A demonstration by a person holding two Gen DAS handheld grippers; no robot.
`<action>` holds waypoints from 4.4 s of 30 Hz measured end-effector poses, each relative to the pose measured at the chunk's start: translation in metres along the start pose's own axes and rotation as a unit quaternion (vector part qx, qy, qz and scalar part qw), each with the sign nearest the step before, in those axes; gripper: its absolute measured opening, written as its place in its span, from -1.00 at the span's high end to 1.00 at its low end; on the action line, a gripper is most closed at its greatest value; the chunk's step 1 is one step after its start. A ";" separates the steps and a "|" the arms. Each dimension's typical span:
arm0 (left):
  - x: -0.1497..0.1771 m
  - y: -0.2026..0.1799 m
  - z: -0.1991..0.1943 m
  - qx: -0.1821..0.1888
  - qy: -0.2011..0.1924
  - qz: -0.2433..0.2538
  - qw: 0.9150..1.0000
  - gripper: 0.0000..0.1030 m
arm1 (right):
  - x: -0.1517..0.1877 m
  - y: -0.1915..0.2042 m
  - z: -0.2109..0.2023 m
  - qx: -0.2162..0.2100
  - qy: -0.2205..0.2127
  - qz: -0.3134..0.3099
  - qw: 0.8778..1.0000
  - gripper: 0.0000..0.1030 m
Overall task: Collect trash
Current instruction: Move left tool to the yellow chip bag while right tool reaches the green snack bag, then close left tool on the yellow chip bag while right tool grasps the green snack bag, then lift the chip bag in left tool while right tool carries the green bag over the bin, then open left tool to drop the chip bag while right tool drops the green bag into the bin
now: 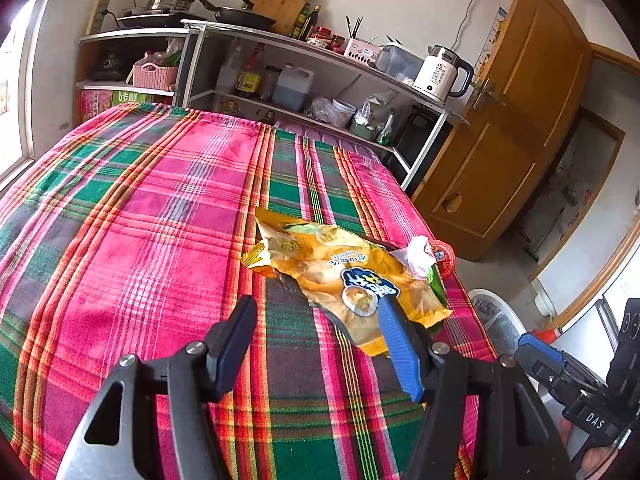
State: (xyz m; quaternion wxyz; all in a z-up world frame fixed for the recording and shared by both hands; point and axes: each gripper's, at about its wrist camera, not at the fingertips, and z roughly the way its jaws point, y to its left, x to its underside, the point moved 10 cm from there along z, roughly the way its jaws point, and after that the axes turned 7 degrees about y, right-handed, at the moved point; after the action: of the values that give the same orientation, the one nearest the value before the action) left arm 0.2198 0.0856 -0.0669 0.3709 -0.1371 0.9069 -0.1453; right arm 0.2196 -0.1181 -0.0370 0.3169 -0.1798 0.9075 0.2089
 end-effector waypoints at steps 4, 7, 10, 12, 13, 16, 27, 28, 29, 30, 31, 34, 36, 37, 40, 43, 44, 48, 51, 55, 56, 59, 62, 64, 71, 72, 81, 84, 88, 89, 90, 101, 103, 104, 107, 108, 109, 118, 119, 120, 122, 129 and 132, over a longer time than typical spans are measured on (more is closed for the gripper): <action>-0.004 -0.001 0.012 0.014 0.012 -0.018 1.000 -0.27 | -0.001 -0.001 0.007 0.001 0.006 0.001 1.000 -0.03; -0.005 0.000 0.020 0.021 0.022 -0.032 0.999 -0.27 | -0.002 -0.002 0.009 0.003 0.007 0.000 1.000 -0.03; -0.005 -0.002 0.025 0.031 0.028 -0.038 0.998 -0.26 | 0.000 -0.004 0.011 0.003 0.010 0.001 1.000 -0.03; -0.005 -0.004 0.028 0.036 0.032 -0.044 0.998 -0.26 | -0.001 -0.004 0.011 0.004 0.010 0.001 1.000 -0.03; -0.004 -0.003 0.030 0.039 0.035 -0.051 0.997 -0.26 | -0.001 -0.005 0.011 0.004 0.011 0.001 1.000 -0.03; -0.004 -0.001 0.033 0.054 0.041 -0.069 0.995 -0.26 | -0.001 -0.006 0.012 0.005 0.012 0.001 1.000 -0.03; -0.014 -0.001 0.029 0.056 0.021 -0.058 0.997 0.72 | -0.004 0.003 0.016 0.006 0.016 -0.013 1.000 -0.03; -0.015 -0.002 0.026 0.056 0.017 -0.054 0.997 0.77 | -0.004 0.004 0.017 0.007 0.017 -0.014 1.000 -0.04; -0.016 -0.002 0.023 0.056 0.012 -0.049 0.997 0.79 | -0.006 0.004 0.018 0.007 0.017 -0.015 1.000 -0.04; -0.017 -0.003 0.019 0.055 0.007 -0.044 0.997 0.82 | -0.006 0.006 0.018 0.006 0.016 -0.017 1.000 -0.04; -0.018 -0.003 0.015 0.054 0.002 -0.039 0.998 0.85 | -0.008 0.007 0.019 0.005 0.017 -0.019 1.000 -0.04; -0.020 -0.003 0.004 0.050 -0.008 -0.025 0.998 0.91 | -0.012 0.011 0.026 0.002 0.024 -0.015 1.000 -0.09; -0.020 -0.003 -0.003 0.049 -0.016 -0.019 0.999 0.92 | -0.013 0.011 0.034 0.000 0.040 0.005 0.999 -0.10; -0.020 -0.003 -0.007 0.048 -0.020 -0.015 0.999 0.92 | -0.014 0.010 0.039 -0.001 0.049 0.018 0.999 -0.10; -0.019 0.000 -0.016 0.041 -0.029 -0.005 0.999 0.92 | -0.014 0.010 0.049 -0.012 0.066 0.047 0.997 -0.10; -0.017 0.003 -0.019 0.043 -0.029 -0.005 0.999 0.92 | -0.013 0.012 0.060 -0.021 0.081 0.066 0.994 -0.10; -0.016 0.004 -0.020 0.044 -0.028 -0.006 0.999 0.92 | -0.012 0.012 0.064 -0.021 0.087 0.074 0.993 -0.10; -0.013 0.006 -0.020 0.046 -0.027 -0.005 0.999 0.92 | -0.013 0.016 0.073 -0.021 0.093 0.089 0.991 -0.10; -0.011 0.006 -0.020 0.048 -0.027 -0.004 0.999 0.92 | -0.015 0.017 0.080 -0.005 0.098 0.088 0.991 -0.09; -0.009 0.006 -0.019 0.049 -0.023 -0.001 0.999 0.92 | -0.013 0.016 0.085 0.004 0.100 0.089 0.991 0.21; -0.008 0.006 -0.020 0.050 -0.023 0.000 0.999 0.92 | -0.013 0.016 0.083 0.004 0.098 0.087 0.991 0.33; -0.007 0.005 -0.021 0.050 -0.023 0.003 0.998 0.92 | -0.014 0.016 0.078 0.012 0.087 0.073 0.993 0.48; -0.008 0.003 -0.024 0.049 -0.026 0.007 0.998 0.92 | -0.014 0.015 0.071 0.009 0.079 0.071 0.994 0.50; -0.009 0.000 -0.027 0.049 -0.029 0.010 0.998 0.92 | -0.015 0.015 0.065 0.008 0.072 0.069 0.995 0.50; -0.012 -0.017 -0.040 0.054 -0.041 0.029 0.997 0.94 | -0.015 0.009 0.039 0.003 0.047 0.068 0.997 0.50; -0.013 -0.021 -0.042 0.054 -0.043 0.032 0.997 0.94 | -0.015 0.007 0.035 0.002 0.045 0.069 0.997 0.50; -0.013 -0.049 -0.052 0.066 -0.050 0.055 0.995 0.97 | -0.010 -0.008 0.014 0.005 0.029 0.080 0.996 0.50; -0.014 -0.059 -0.055 0.071 -0.052 0.065 0.994 0.98 | -0.010 -0.014 0.007 0.006 0.023 0.084 0.996 0.50; -0.016 -0.073 -0.058 0.081 -0.055 0.076 0.992 0.98 | -0.008 -0.023 -0.004 0.009 0.014 0.092 0.996 0.50; -0.016 -0.077 -0.058 0.083 -0.054 0.079 0.992 0.98 | -0.008 -0.025 -0.006 0.010 0.012 0.094 0.995 0.50; -0.016 -0.081 -0.056 0.085 -0.052 0.082 0.992 0.98 | -0.008 -0.028 -0.009 0.012 0.009 0.096 0.995 0.50; 0.001 -0.147 -0.020 0.120 -0.010 0.127 0.985 0.98 | 0.004 -0.084 -0.043 0.051 -0.013 0.133 0.990 0.50; 0.005 -0.163 -0.013 0.127 -0.001 0.139 0.982 0.98 | 0.008 -0.097 -0.047 0.058 -0.016 0.143 0.988 0.50; 0.008 -0.171 -0.009 0.130 0.003 0.145 0.981 0.98 | 0.009 -0.103 -0.049 0.062 -0.017 0.147 0.987 0.50; 0.015 -0.192 0.006 0.136 0.017 0.162 0.977 0.98 | 0.013 -0.122 -0.054 0.073 -0.019 0.161 0.984 0.50; 0.017 -0.198 0.011 0.139 0.024 0.165 0.976 0.98 | 0.015 -0.128 -0.054 0.076 -0.020 0.166 0.983 0.50; 0.021 -0.203 0.016 0.142 0.029 0.170 0.975 0.98 | 0.017 -0.134 -0.055 0.079 -0.019 0.171 0.982 0.50; 0.040 -0.236 0.058 0.150 0.074 0.186 0.968 0.98 | 0.030 -0.174 -0.050 0.096 -0.007 0.201 0.975 0.50; 0.042 -0.239 0.062 0.151 0.078 0.186 0.968 0.98 | 0.030 -0.178 -0.049 0.098 -0.004 0.204 0.974 0.50; 0.044 -0.241 0.066 0.151 0.083 0.187 0.967 0.98 | 0.032 -0.181 -0.047 0.100 -0.002 0.207 0.973 0.50; 0.048 -0.245 0.072 0.152 0.094 0.188 0.966 0.98 | 0.033 -0.187 -0.043 0.100 0.003 0.214 0.972 0.44; 0.059 -0.257 0.092 0.151 0.122 0.189 0.963 0.97 | 0.043 -0.204 -0.039 0.107 0.011 0.230 0.967 0.20; 0.062 -0.259 0.095 0.153 0.128 0.186 0.962 0.94 | 0.043 -0.207 -0.040 0.107 0.008 0.233 0.967 0.08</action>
State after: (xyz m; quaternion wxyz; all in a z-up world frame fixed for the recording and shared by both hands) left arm 0.2821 -0.1903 -0.0764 0.2890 0.1123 0.9231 -0.2275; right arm 0.2625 -0.3217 -0.0916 0.2698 0.0700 0.9438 0.1777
